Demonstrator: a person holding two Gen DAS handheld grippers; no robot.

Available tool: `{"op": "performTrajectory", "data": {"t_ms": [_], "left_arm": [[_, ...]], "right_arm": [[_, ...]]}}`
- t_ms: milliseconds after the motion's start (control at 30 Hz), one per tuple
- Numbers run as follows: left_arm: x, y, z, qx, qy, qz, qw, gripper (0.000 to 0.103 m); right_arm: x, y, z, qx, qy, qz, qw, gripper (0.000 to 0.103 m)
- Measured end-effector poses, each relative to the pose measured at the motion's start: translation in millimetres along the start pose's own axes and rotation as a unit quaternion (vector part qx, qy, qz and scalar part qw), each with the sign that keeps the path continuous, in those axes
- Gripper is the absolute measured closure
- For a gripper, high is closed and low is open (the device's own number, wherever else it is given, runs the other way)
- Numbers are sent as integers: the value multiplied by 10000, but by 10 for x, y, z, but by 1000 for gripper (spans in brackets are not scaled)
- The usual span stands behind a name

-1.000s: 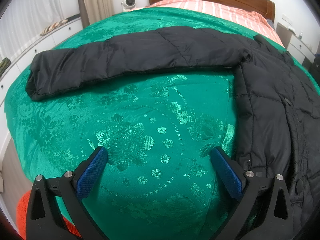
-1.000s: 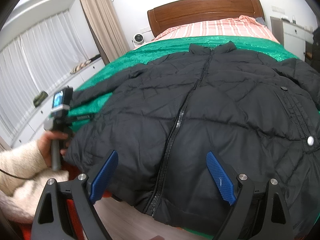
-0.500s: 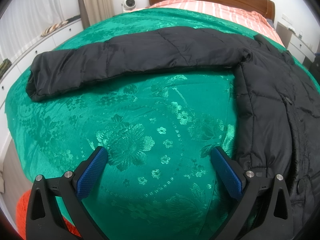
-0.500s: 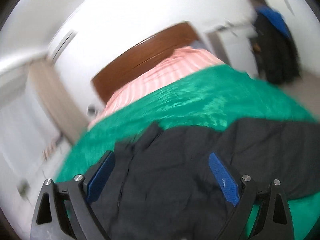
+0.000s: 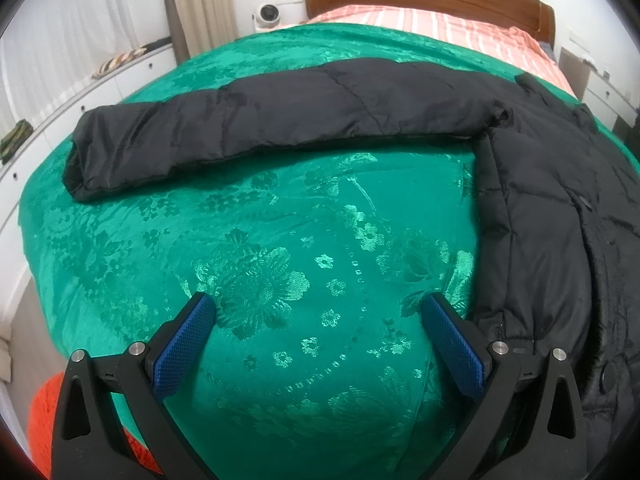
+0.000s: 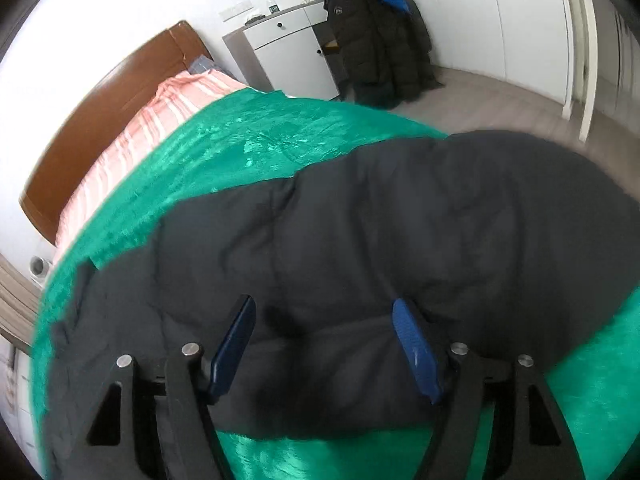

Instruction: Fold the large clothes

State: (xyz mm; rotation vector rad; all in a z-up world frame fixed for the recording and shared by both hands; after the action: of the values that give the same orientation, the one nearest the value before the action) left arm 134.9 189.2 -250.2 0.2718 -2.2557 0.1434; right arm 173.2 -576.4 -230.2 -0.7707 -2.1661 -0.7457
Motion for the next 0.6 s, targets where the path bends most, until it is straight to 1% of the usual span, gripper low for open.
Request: {"op": "performTrajectory", "data": {"t_ms": [33, 67, 133, 167, 200, 267, 300, 367, 433, 533, 600], "left_arm": [[-1, 0, 0, 3, -1, -3, 10000, 0], [-4, 3, -3, 4, -5, -7, 10000, 0], [-4, 8, 1, 2, -9, -17, 10000, 0], [-10, 13, -3, 1, -7, -17, 10000, 0], [-14, 15, -2, -2, -6, -15, 10000, 0], [-4, 12, 12, -16, -3, -3, 10000, 0], [-8, 12, 11, -20, 1, 1, 10000, 0], [-6, 13, 22, -18, -2, 8, 10000, 0], [0, 1, 32, -15, -17, -4, 10000, 0], [3, -11, 41, -13, -24, -5, 10000, 0], [5, -15, 44, -14, -19, -1, 10000, 0]], "right_arm": [[75, 28, 69, -33, 165, -212, 9996, 23], [143, 77, 127, -55, 261, -462, 9986, 22], [228, 152, 193, -8, 330, -685, 9971, 20], [252, 145, 235, 20, 331, -669, 9972, 19], [226, 137, 256, 10, 332, -562, 9979, 18], [183, -83, 304, -158, 358, -39, 9992, 18], [199, -155, 299, -259, 323, 73, 9991, 18], [373, -256, 277, -259, 140, 266, 9992, 18], [577, -215, 274, -54, 12, 257, 9997, 18], [1124, -19, 360, 212, -297, -195, 9991, 18], [1554, 184, 395, 441, -648, -478, 9958, 18]]}}
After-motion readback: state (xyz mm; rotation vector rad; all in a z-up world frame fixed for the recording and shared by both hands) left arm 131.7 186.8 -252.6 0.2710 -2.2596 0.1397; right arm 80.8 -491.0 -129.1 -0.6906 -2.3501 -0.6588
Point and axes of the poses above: each gripper's, at about its wrist camera, not at the fingertips, and x roughly against the way its jaws point, y to its left, z to its underside, the point moved 8 cm from there along -x, roughly the way its jaws point, and after that the axes turned 4 degrees about z, right-handed, at the moved point
